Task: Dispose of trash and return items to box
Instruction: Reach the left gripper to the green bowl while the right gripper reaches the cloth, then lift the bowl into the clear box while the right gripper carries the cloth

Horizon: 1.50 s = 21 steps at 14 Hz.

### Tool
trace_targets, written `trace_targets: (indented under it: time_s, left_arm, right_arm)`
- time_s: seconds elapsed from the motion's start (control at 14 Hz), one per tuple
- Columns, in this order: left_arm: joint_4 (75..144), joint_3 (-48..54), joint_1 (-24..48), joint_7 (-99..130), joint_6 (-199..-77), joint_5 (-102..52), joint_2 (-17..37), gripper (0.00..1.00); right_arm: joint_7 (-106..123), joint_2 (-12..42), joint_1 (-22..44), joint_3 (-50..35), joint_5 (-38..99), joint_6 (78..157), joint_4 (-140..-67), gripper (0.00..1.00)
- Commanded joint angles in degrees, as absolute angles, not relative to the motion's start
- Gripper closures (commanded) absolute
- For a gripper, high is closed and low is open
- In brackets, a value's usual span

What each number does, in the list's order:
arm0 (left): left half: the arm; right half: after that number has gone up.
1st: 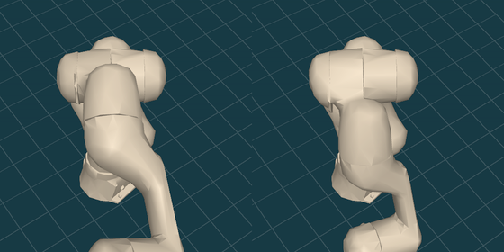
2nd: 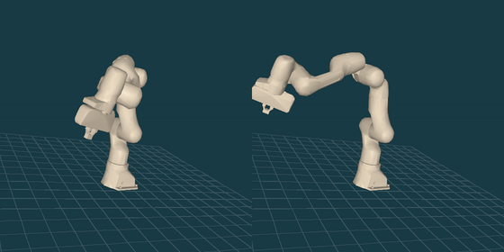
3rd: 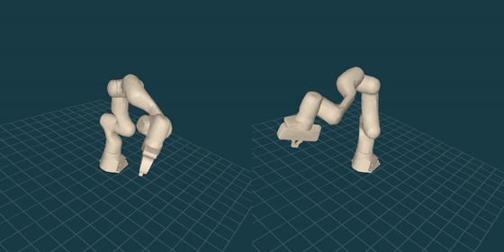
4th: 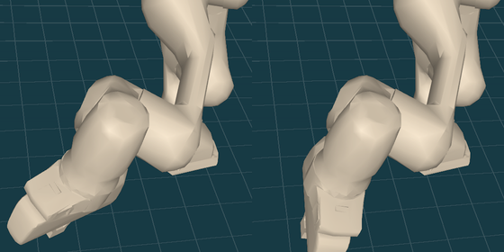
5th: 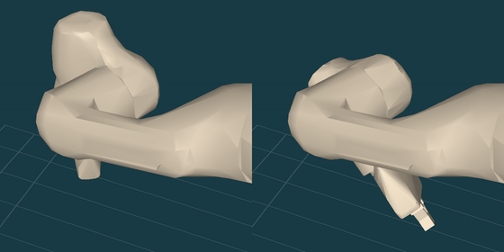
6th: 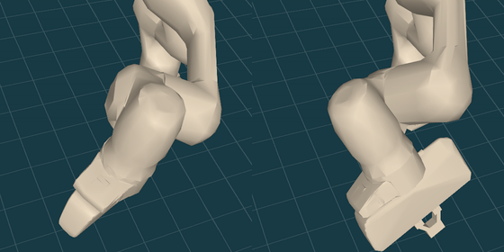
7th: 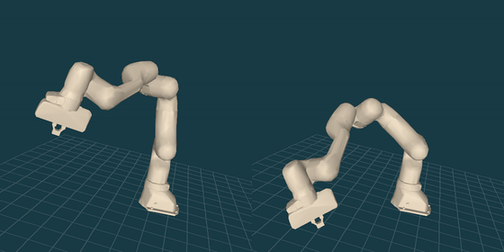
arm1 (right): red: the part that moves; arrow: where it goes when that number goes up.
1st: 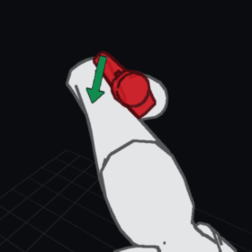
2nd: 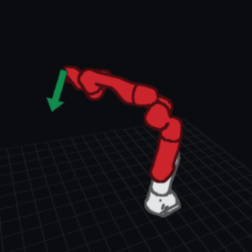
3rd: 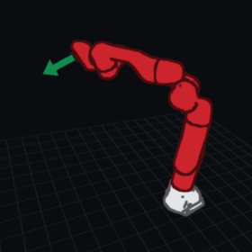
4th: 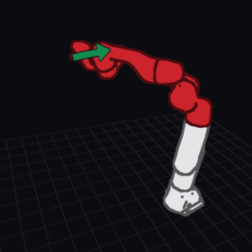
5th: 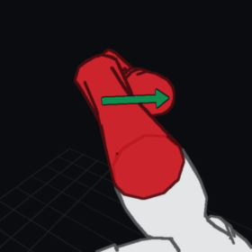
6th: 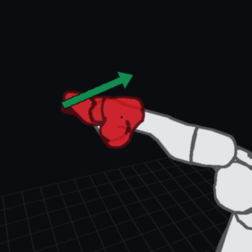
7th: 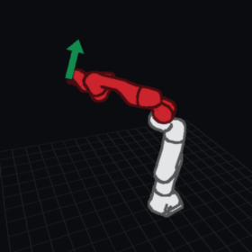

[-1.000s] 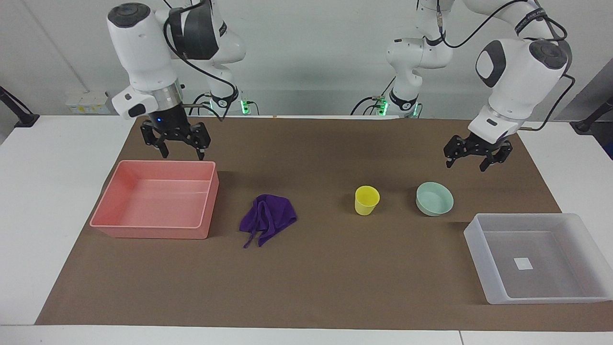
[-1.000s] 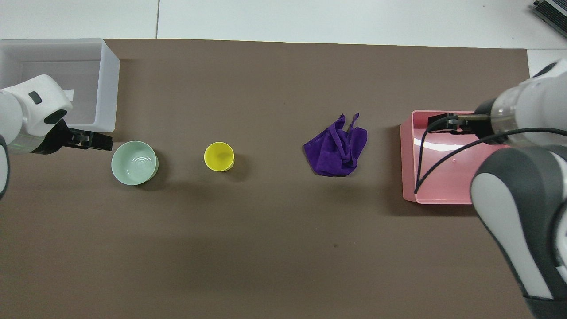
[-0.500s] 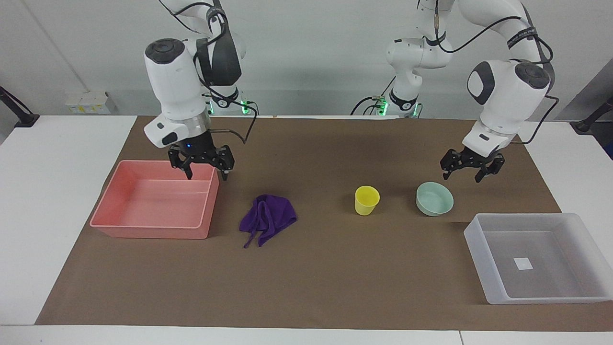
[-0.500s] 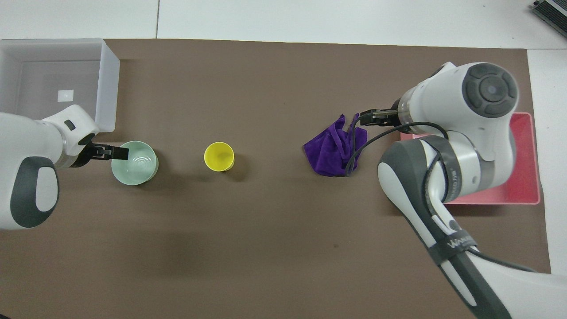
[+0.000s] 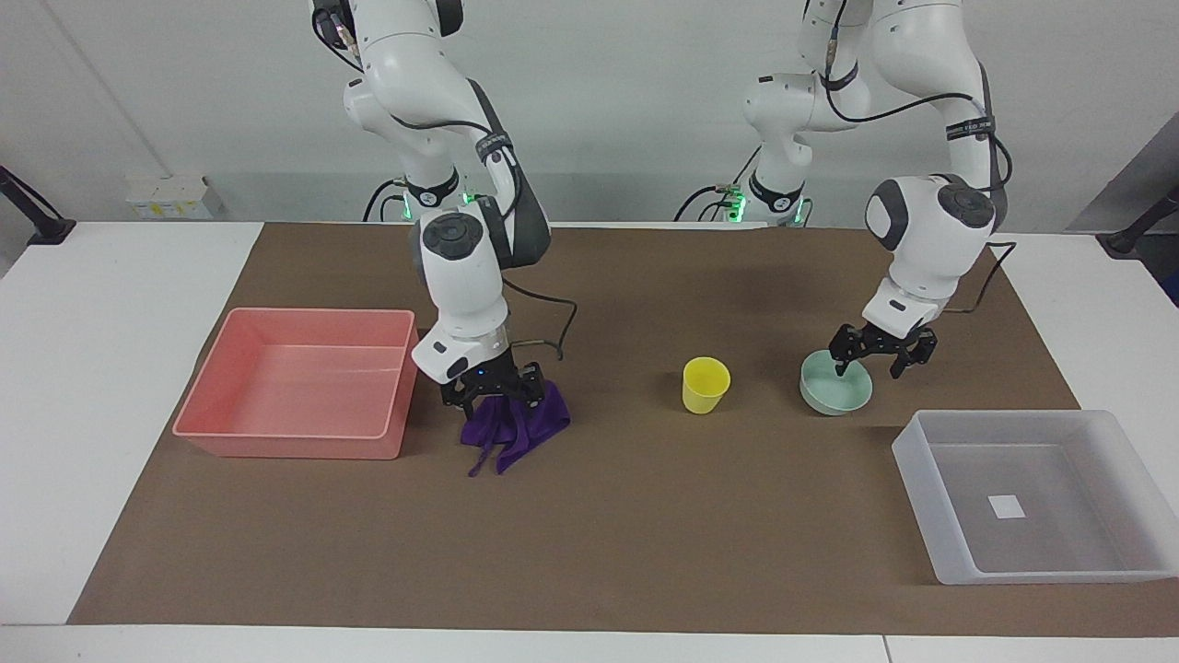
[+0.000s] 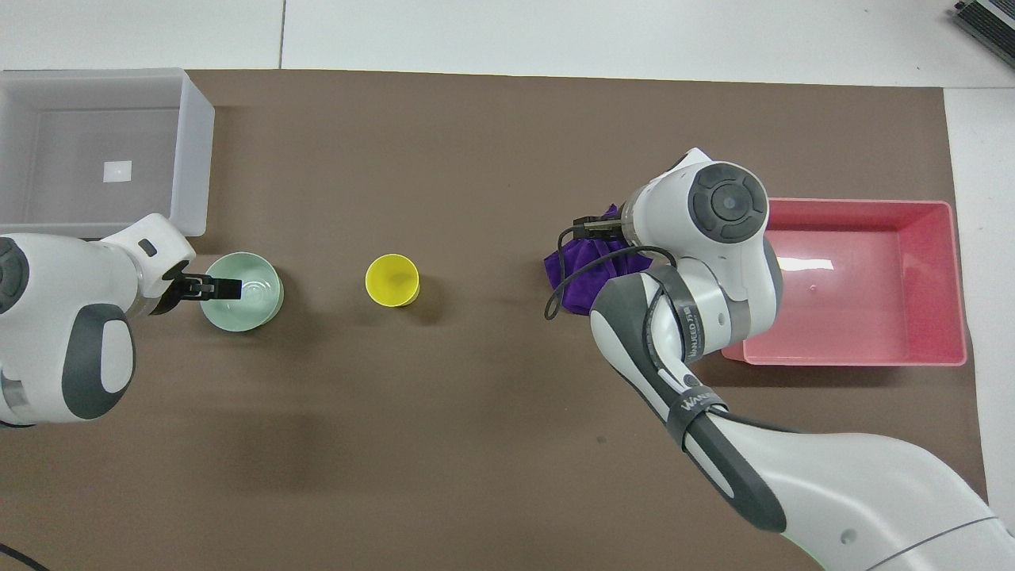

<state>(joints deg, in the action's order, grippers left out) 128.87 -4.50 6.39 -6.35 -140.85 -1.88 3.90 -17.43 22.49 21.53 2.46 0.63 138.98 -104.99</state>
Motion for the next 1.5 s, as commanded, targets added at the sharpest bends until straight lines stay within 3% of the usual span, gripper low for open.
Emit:
trace_targets:
  time_s: [0.0,0.07,0.29,0.36,0.43,0.5,0.79,1.07,1.43]
  left_arm:
    - [129.6,-4.2,5.5,-6.6,-143.1,-2.2,4.7,0.0]
    - [129.6,-4.1,5.0,-6.6,-143.1,-2.3,5.2,0.06]
    - [129.8,-4.1,4.8,-6.6,-143.2,-2.5,5.4,0.48]
    - [129.8,-4.1,4.8,-6.6,-143.3,-2.6,5.4,0.8]
    - [129.8,-4.1,4.8,-6.6,-143.3,-2.6,5.4,0.94]
    - [129.8,-4.1,4.9,-6.6,-143.3,-2.6,5.4,1.0]
    - [128.9,-4.0,5.0,-6.6,-142.9,-2.7,5.4,1.0]
    - [123.9,-4.0,5.3,-6.6,-140.0,-2.7,5.5,1.0]
    - [106.3,-4.0,4.9,-6.7,-125.6,-2.8,9.5,1.0]
  right_arm:
    - [-17.1,23.4,21.5,2.4,1.1,143.4,-108.1,0.0]
    - [-15.9,23.3,21.5,2.4,1.1,143.5,-108.7,0.0]
    - [-15.6,23.2,22.7,2.4,1.2,144.9,-111.7,0.0]
    - [-15.4,23.2,22.6,2.4,1.2,144.4,-111.7,0.38]
    - [-15.8,23.1,22.6,2.4,1.2,144.2,-111.6,0.84]
    - [-16.1,23.1,22.6,2.4,1.2,143.8,-111.6,1.0]
    - [-17.7,21.5,22.1,2.5,1.2,140.2,-111.0,1.0]
    - [-17.8,16.5,21.2,3.3,1.2,135.7,-110.8,1.0]
    - [-19.8,7.2,17.9,3.4,1.1,130.7,-110.6,1.0]
